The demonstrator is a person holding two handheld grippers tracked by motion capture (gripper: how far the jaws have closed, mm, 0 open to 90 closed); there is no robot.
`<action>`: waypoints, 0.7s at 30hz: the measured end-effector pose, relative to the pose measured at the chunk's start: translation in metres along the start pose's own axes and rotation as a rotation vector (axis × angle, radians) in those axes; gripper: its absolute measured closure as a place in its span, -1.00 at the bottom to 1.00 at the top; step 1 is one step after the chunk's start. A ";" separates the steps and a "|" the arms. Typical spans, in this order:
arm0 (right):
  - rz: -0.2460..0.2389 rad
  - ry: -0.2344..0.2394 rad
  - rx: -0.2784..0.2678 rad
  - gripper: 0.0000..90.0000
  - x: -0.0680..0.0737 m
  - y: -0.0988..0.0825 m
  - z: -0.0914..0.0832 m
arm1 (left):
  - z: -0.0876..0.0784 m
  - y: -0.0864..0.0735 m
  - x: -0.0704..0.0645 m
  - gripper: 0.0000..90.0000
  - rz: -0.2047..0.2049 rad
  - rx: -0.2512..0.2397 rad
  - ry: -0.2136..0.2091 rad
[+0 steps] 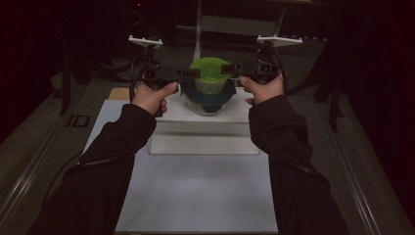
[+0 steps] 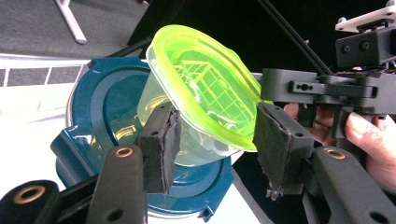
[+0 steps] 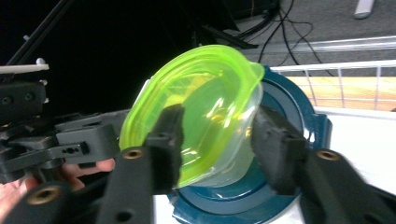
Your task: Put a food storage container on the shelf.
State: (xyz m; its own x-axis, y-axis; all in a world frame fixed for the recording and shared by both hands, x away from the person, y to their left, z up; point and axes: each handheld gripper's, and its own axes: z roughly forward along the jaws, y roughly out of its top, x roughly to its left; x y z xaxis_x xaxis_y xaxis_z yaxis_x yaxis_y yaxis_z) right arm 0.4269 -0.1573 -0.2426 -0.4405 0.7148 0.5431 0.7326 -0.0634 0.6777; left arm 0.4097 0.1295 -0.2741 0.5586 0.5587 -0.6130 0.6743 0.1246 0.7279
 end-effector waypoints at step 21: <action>-0.092 0.019 0.014 -0.55 -0.011 -0.017 -0.008 | -0.017 -0.021 0.005 -0.85 0.147 -0.092 -0.080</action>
State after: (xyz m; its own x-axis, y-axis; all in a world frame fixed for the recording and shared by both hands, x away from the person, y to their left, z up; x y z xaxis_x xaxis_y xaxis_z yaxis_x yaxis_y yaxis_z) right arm 0.4155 -0.1696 -0.2563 -0.5162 0.7037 0.4882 0.6955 0.0118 0.7184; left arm 0.3905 0.1435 -0.2870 0.6866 0.5103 -0.5179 0.5379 0.1229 0.8340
